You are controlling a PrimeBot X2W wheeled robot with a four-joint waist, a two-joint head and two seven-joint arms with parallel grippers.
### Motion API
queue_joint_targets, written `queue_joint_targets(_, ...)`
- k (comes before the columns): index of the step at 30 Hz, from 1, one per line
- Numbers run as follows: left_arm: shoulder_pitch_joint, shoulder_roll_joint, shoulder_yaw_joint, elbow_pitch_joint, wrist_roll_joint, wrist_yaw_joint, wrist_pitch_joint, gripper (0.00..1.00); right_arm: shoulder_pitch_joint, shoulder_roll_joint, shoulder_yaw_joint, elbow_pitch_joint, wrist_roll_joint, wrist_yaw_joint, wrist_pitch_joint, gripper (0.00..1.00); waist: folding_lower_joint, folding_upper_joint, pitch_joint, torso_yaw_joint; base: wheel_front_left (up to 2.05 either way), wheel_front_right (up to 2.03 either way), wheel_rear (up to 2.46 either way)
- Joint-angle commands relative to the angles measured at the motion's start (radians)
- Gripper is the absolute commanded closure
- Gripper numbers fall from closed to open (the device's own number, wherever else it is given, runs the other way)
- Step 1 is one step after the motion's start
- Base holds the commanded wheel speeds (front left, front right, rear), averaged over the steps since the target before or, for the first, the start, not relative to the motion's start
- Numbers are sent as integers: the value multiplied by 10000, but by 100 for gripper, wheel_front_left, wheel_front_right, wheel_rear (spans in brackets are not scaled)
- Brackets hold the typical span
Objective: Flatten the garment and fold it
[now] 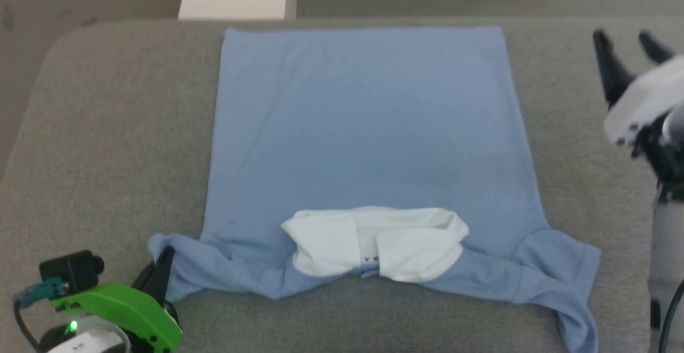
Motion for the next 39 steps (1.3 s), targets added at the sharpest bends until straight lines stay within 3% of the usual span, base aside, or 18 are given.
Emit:
queue_joint_targets(1, -165, 129, 118, -172, -106, -143, -90, 100, -571, 32, -51, 156, -262, -13, 138, 0, -1, 46, 1571, 647, 0, 0, 0)
queue_joint_targets(10, -478, 317, 526, -999, -393, -859, -473, 100, -3818, 34, -451, 859, -2033, -13, 1740, 0, -1, 46, 3864, 1390, 0, 0, 0)
queue_joint_targets(16, -461, 373, 725, -1406, -507, -1084, -695, 100, -5096, -14, -800, 1014, -2977, -13, 3301, 0, -1, 46, 4812, 1687, 0, 0, 0)
queue_joint_targets(22, -149, 556, 1105, -2029, -572, -1139, -963, 100, -5624, -218, -540, 799, -3704, -13, 4995, 0, -1, 46, 5462, 1775, 0, 0, 0)
queue_joint_targets(34, 452, 885, 1585, -3393, -556, -840, -1034, 100, -5550, -322, 72, 917, -3436, -13, 6893, 0, -1, 46, 5663, 1746, 0, 0, 0)
queue_joint_targets(35, 460, 886, 1587, -3411, -573, -834, -1022, 100, -5522, -348, 80, 893, -3401, -13, 7074, 84, -1, 46, 5657, 1742, 0, 0, 0)
queue_joint_targets(36, 465, 887, 1586, -3408, -583, -834, -1016, 100, -5494, -368, 112, 857, -3373, -13, 7209, 100, -1, 46, 5649, 1736, 0, 0, 0)
queue_joint_targets(39, 465, 863, 1554, -3376, -623, -844, -1000, 100, -5468, -375, 15, 571, -3298, -13, 7425, 100, -1, 46, 5614, 1708, 0, 0, 0)
